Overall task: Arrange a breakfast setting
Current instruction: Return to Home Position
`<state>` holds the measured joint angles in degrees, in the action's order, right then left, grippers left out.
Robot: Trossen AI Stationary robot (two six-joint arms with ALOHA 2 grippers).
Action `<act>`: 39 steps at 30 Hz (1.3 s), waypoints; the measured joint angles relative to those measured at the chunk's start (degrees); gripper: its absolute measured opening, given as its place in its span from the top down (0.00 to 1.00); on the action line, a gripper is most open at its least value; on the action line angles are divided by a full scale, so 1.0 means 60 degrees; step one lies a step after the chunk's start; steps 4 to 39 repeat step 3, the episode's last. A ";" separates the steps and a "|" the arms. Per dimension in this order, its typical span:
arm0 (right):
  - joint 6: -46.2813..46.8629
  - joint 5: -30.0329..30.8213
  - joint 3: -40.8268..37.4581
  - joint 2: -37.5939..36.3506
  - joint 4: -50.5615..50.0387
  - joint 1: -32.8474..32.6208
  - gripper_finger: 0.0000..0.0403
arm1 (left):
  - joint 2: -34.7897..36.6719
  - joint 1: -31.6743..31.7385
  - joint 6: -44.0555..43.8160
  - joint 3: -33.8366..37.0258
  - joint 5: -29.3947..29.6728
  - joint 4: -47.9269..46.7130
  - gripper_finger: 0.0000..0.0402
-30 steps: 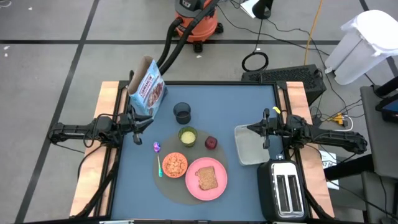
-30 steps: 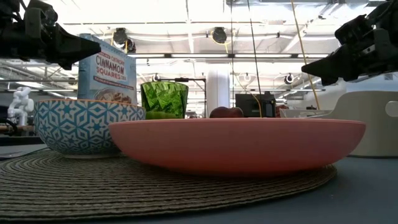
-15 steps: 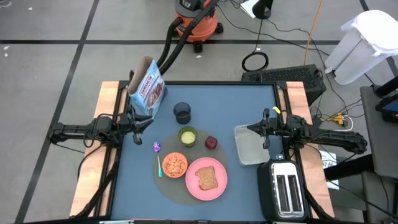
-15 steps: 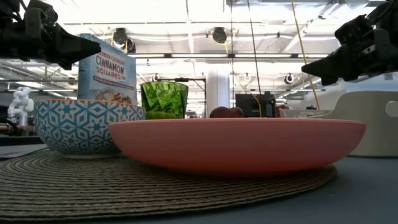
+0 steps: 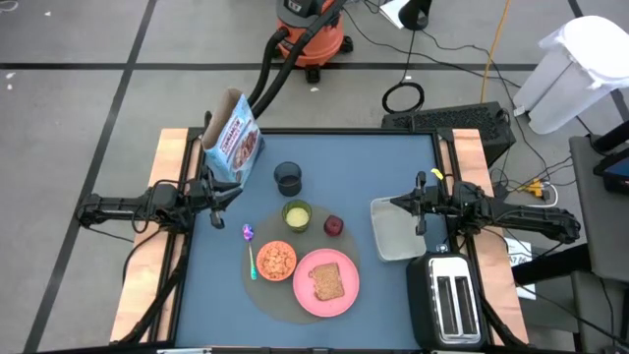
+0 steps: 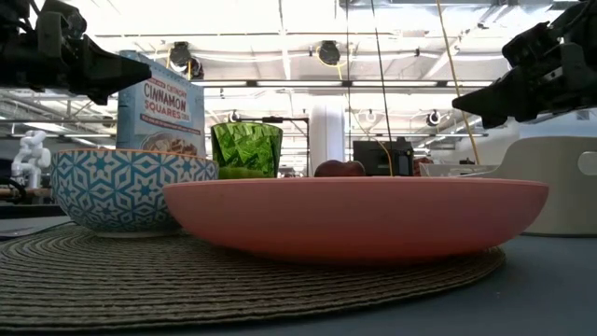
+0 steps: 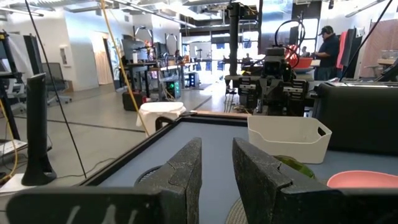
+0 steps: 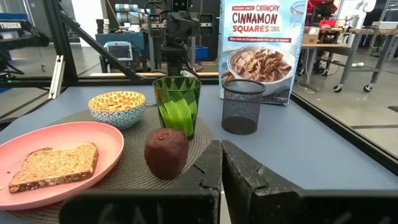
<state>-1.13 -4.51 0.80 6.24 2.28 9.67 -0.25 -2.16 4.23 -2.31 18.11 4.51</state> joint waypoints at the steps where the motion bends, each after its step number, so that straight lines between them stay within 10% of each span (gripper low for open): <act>1: 0.0000 0.0000 0.0000 0.0000 0.0000 0.0000 1.00 | 0.0000 0.0000 0.0000 0.0000 -0.0003 0.0000 0.76; 39: 0.0000 0.0000 0.0000 0.0000 0.0000 0.0000 1.00 | 0.0000 0.0000 0.0000 0.0000 0.0000 0.0000 0.76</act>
